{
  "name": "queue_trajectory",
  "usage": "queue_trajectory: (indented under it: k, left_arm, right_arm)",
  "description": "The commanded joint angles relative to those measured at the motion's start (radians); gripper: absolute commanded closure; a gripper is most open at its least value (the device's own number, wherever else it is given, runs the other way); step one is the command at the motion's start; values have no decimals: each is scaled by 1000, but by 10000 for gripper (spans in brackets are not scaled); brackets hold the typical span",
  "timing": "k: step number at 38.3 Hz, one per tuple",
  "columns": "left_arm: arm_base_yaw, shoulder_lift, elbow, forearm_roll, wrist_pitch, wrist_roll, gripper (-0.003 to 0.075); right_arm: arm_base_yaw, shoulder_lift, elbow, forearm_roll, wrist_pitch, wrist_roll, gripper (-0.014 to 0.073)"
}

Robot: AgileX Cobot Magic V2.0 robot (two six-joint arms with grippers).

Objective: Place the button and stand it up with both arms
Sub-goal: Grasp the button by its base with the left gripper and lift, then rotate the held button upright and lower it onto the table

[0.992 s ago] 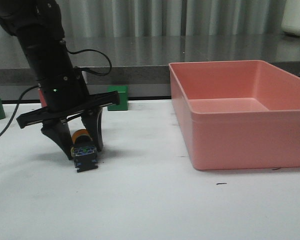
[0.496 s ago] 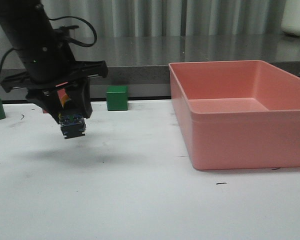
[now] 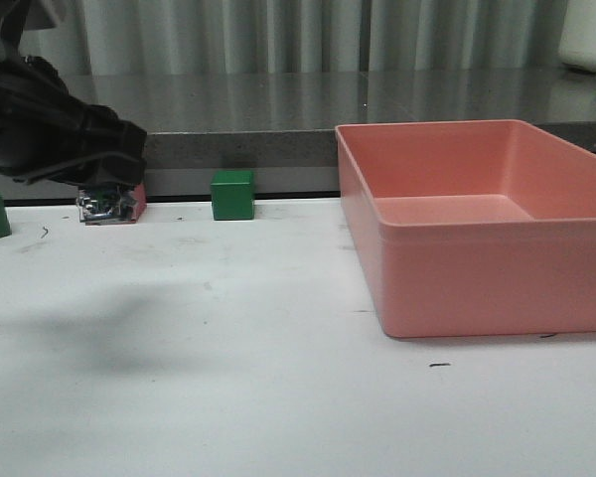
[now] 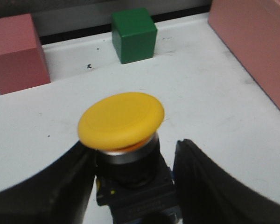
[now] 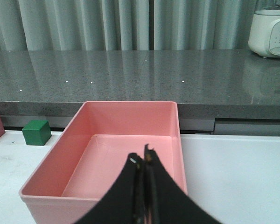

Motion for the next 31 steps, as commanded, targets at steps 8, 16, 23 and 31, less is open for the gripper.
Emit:
queue_trajectory:
  k: [8, 16, 23, 31]
  left_arm:
    - [-4, 54, 127, 9, -536, 211, 459]
    - [-4, 192, 139, -9, -671, 233, 459]
    - [-4, 267, 154, -28, -838, 233, 459]
    - [-4, 360, 159, -43, -953, 233, 456]
  right_arm:
    - [-6, 7, -27, -17, -89, -8, 657]
    - [-6, 7, -27, -17, -89, -8, 657]
    - [-6, 7, -27, -17, -89, -8, 657]
    - [-6, 7, -27, -17, -89, -8, 657]
